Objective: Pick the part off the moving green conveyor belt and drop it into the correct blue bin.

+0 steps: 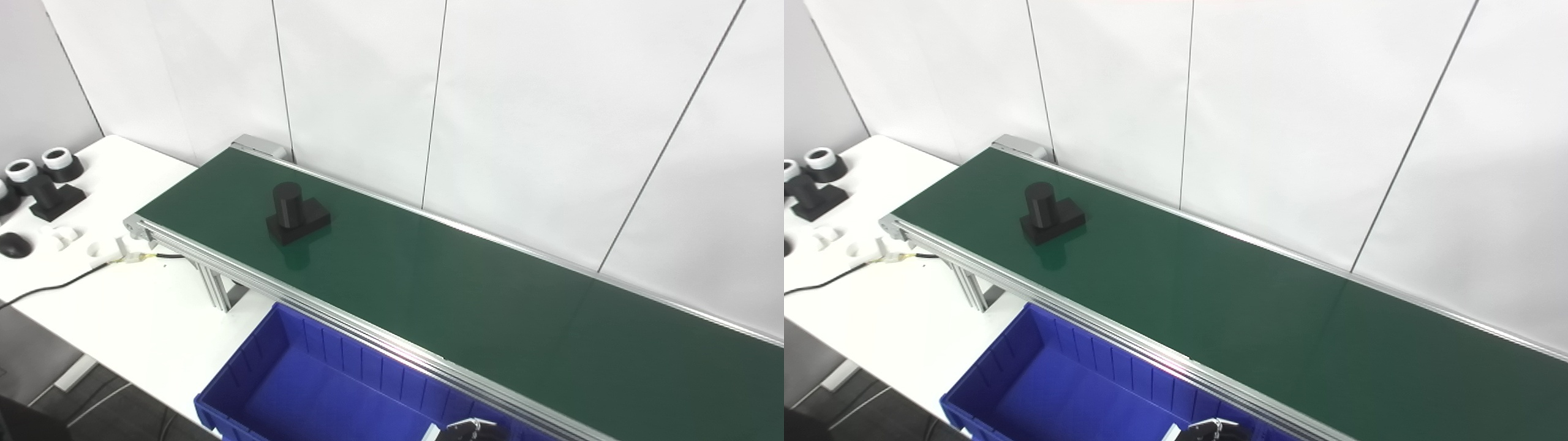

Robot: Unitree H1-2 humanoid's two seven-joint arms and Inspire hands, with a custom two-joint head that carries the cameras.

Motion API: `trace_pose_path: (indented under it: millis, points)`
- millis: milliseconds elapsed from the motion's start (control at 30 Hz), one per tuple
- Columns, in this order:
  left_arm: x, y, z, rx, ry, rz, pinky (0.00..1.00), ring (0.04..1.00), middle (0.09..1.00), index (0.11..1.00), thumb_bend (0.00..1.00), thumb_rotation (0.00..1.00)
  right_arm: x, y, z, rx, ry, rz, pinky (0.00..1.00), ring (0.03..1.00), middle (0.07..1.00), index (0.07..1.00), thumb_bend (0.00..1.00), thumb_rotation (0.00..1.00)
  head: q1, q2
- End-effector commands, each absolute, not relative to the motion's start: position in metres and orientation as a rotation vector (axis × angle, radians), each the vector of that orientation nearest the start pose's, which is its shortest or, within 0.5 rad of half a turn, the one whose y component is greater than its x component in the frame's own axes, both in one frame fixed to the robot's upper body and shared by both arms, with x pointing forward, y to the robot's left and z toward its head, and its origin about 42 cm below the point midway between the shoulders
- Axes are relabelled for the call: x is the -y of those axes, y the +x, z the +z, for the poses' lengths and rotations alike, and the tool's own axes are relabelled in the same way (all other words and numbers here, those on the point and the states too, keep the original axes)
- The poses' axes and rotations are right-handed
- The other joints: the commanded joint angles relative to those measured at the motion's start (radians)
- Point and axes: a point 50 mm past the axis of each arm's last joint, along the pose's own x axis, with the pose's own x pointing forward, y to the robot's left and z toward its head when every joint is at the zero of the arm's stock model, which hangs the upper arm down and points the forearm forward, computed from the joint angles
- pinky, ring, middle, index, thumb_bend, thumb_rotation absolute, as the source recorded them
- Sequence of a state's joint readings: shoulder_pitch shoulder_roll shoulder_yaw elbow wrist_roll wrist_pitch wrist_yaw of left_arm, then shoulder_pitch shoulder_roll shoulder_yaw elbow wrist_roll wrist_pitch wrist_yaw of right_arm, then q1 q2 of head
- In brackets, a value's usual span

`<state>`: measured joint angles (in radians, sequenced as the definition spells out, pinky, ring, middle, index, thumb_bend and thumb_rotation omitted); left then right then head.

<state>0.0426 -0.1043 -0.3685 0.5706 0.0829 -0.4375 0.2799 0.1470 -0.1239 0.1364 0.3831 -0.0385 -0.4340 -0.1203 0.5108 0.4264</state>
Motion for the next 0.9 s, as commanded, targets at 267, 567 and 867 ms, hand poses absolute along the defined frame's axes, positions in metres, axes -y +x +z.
trace_pose_path:
  millis: [267, 567, 867]
  points:
    - [-0.074, 0.218, -0.010, -0.067, -0.014, -0.153, 0.68, 0.692, 0.696, 0.680, 0.76, 0.00, 0.241, 0.205, -0.004, -0.034, -0.159, 0.029, 0.68, 0.796, 0.846, 0.880, 0.42, 0.00, -0.017, 0.009]
    - [-0.075, 0.217, -0.009, -0.065, -0.020, -0.138, 0.69, 0.684, 0.683, 0.671, 0.76, 0.00, 0.236, 0.210, 0.004, -0.004, -0.131, 0.048, 0.66, 0.784, 0.838, 0.870, 0.46, 0.00, -0.038, 0.019]
    - [-0.077, 0.214, -0.008, -0.070, -0.045, -0.127, 0.71, 0.701, 0.700, 0.670, 0.75, 0.00, 0.231, 0.212, 0.008, 0.015, -0.130, 0.056, 0.68, 0.794, 0.842, 0.870, 0.48, 0.03, -0.056, 0.031]
